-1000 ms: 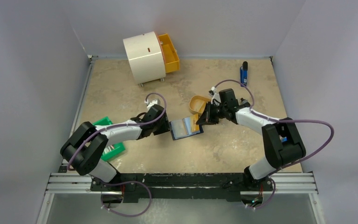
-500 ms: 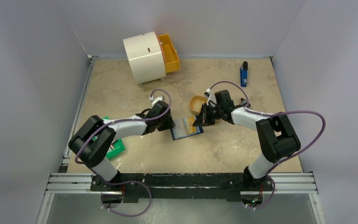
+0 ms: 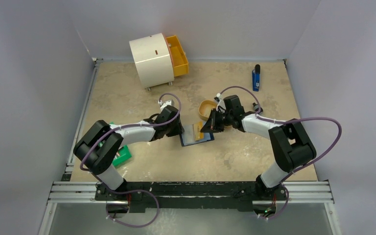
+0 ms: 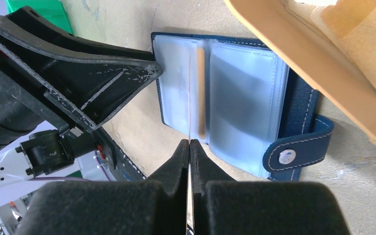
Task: Put the credit cards into the card holder
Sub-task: Insert the credit card into the card holder.
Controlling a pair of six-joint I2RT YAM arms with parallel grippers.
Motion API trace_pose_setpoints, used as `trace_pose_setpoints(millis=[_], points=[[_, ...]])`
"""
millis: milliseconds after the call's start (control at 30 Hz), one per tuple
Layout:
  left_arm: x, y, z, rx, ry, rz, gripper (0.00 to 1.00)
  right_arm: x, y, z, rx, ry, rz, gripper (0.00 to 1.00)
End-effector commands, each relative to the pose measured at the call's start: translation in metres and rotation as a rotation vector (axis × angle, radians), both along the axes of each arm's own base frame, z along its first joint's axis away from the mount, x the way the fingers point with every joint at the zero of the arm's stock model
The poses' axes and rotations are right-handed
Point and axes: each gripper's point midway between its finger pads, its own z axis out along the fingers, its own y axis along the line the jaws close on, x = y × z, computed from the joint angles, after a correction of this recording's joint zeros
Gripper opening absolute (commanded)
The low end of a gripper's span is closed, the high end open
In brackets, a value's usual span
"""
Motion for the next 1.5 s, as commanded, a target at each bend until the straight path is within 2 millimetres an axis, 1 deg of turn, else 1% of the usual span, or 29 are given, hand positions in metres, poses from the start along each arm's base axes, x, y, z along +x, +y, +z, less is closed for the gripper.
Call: trace_pose_setpoints(millis=[0, 133, 300, 367, 467, 600, 867, 1167, 1333, 1467], points=[[-0.002, 0.011, 0.003, 0.038, -0.014, 0.021, 0.34, 0.017, 0.001, 0.014, -0.009, -0.056, -0.034, 0.00], [-0.003, 0.014, 0.003, 0.042, -0.014, 0.026, 0.34, 0.024, -0.003, 0.013, -0.043, -0.072, -0.067, 0.00], [-0.006, 0.017, 0.002, 0.046, -0.010, 0.031, 0.34, 0.022, -0.006, 0.006, -0.058, -0.058, -0.075, 0.00], [-0.007, 0.018, 0.001, 0.045, -0.009, 0.033, 0.34, 0.021, -0.005, 0.004, -0.049, -0.059, -0.066, 0.00], [-0.007, 0.016, 0.000, 0.039, -0.006, 0.031, 0.34, 0.024, -0.001, 0.005, -0.031, -0.077, -0.057, 0.00], [-0.006, 0.013, -0.001, 0.030, -0.002, 0.028, 0.34, 0.021, 0.005, 0.004, 0.007, -0.062, -0.028, 0.00], [-0.005, 0.010, 0.000, 0.022, -0.001, 0.025, 0.34, 0.017, 0.004, -0.006, -0.003, -0.034, -0.019, 0.00], [-0.004, 0.007, -0.001, 0.012, 0.003, 0.021, 0.34, 0.001, 0.009, -0.007, 0.000, 0.006, 0.030, 0.00], [-0.006, 0.006, -0.002, 0.004, 0.012, 0.015, 0.34, -0.008, 0.014, -0.014, 0.006, 0.045, 0.068, 0.00], [-0.009, 0.007, -0.003, -0.001, 0.015, 0.015, 0.33, -0.010, 0.016, -0.017, 0.016, 0.057, 0.069, 0.00]])
